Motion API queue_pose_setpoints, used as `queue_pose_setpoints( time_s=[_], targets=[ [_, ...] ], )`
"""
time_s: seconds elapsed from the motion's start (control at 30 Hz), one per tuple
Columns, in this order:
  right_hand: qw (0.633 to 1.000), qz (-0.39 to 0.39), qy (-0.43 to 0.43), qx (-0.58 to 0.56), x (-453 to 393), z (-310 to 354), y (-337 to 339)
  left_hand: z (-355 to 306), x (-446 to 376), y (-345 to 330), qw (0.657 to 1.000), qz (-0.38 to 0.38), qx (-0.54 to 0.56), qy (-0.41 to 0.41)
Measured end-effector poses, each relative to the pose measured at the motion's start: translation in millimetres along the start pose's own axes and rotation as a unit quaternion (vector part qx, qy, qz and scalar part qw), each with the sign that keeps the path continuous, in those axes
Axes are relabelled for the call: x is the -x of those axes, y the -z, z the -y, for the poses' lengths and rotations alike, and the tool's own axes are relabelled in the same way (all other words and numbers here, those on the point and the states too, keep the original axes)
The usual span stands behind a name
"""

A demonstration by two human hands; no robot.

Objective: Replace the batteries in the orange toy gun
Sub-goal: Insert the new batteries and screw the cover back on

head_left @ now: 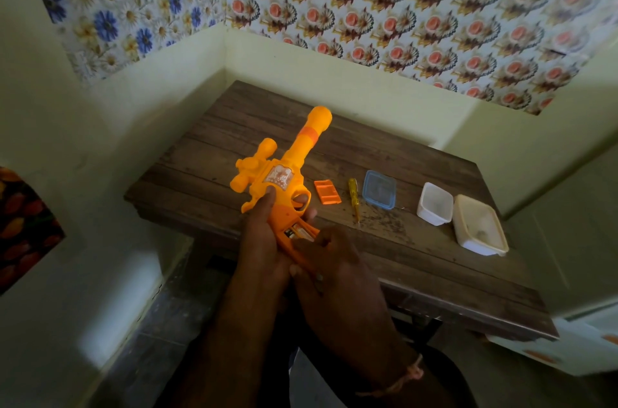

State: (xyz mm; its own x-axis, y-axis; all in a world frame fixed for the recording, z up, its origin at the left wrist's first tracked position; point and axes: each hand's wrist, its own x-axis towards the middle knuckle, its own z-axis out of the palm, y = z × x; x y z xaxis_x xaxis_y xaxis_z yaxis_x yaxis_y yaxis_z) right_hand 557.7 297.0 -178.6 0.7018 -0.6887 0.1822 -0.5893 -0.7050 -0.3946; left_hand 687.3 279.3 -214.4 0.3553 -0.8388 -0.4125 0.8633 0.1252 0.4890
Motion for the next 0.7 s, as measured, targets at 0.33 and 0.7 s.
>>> queue_pose_setpoints(
  time_s=[0.33, 0.7],
  targets=[
    [0.999, 0.037, 0.0, 0.007, -10.1, 0.5, 15.8, -1.0, 2.4, -2.2, 0.999, 0.01, 0.04, 0.008],
    [0.996, 0.073, 0.011, 0.054, -10.4, 2.2, 15.5, 4.2, -1.4, 0.1, 1.0, 0.011, 0.015, -0.005]
  ],
)
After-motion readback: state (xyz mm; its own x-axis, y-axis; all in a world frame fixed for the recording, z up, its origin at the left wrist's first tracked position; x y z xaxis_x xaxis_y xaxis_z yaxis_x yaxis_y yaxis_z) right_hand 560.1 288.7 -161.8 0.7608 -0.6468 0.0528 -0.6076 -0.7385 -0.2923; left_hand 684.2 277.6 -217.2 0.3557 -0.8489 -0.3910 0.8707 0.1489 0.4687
